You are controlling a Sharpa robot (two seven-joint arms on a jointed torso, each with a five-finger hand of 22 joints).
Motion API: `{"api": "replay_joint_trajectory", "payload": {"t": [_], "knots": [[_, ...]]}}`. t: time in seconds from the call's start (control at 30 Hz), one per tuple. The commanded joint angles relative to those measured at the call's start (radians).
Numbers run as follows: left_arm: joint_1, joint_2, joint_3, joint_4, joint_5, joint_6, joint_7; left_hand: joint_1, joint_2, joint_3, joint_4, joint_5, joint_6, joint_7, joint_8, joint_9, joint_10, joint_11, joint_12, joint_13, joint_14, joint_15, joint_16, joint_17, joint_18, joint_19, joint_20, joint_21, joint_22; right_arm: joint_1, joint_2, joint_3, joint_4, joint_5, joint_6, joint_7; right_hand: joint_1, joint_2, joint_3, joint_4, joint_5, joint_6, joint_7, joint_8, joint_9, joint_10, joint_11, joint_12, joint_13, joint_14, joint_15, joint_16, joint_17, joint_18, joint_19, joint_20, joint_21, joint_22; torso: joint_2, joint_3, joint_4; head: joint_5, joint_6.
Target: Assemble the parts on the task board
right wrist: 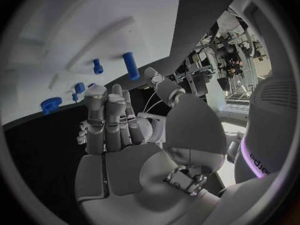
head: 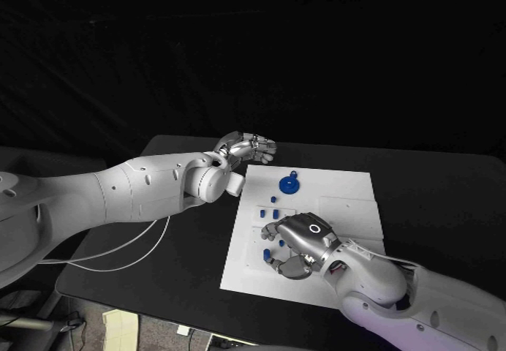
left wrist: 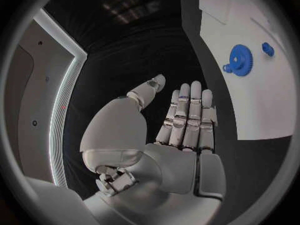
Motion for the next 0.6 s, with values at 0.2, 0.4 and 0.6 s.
{"api": "replay_joint_trajectory", "payload": {"t": [0.2,0.4,0.6], "knots": [[0.002,0.008,0.001,-0.015,0.008,0.015,0.006,-0.008,0.001,0.000,0.003,-0.005,-0.005,0.001,0.006,-0.002,0.005,-0.002,0.003,-0.002,0.008,0.001,-0.007,0.002,0.017,0.005,-0.001,-0.007,0.001,0.032,-0.084,0.042,0.069,0.228,-0.053,0.058,-0.036,0.003,-0.033,0.013,-0.003,-0.004,0.000,0.002,-0.001,-0.002,-0.001,0.000,-0.010,0.001,0.006,0.007,-0.003,0.113,-0.004,0.000,-0.006,0.013,-0.005,0.0007,-0.0030,-0.027,0.024],[0.001,0.019,0.001,-0.034,0.010,0.019,0.006,-0.008,0.001,0.000,0.003,-0.005,-0.005,0.001,0.006,-0.002,0.006,-0.002,0.003,-0.002,0.008,0.001,-0.007,0.002,0.017,0.005,-0.001,-0.007,0.001,0.091,-0.168,0.076,0.070,0.440,0.025,0.039,-0.027,0.005,-0.024,0.024,-0.002,0.004,-0.002,0.007,0.000,0.013,-0.006,0.010,-0.009,0.004,0.001,0.008,-0.004,0.113,0.000,-0.002,-0.006,0.012,-0.013,0.0019,-0.0090,-0.048,0.038],[-0.002,0.023,0.000,-0.049,0.011,0.020,0.006,-0.009,0.001,0.000,0.004,-0.005,-0.005,0.001,0.006,-0.002,0.006,-0.002,0.003,-0.002,0.008,0.001,-0.008,0.003,0.017,0.005,-0.001,-0.007,0.002,0.152,-0.246,0.076,0.038,0.605,0.138,-0.001,-0.024,0.009,-0.019,0.037,-0.002,0.024,-0.014,0.019,0.005,0.109,-0.027,0.071,0.022,0.008,-0.016,0.013,-0.002,0.113,0.007,-0.003,-0.001,0.014,-0.025,0.0021,-0.0172,-0.077,0.050]]}}
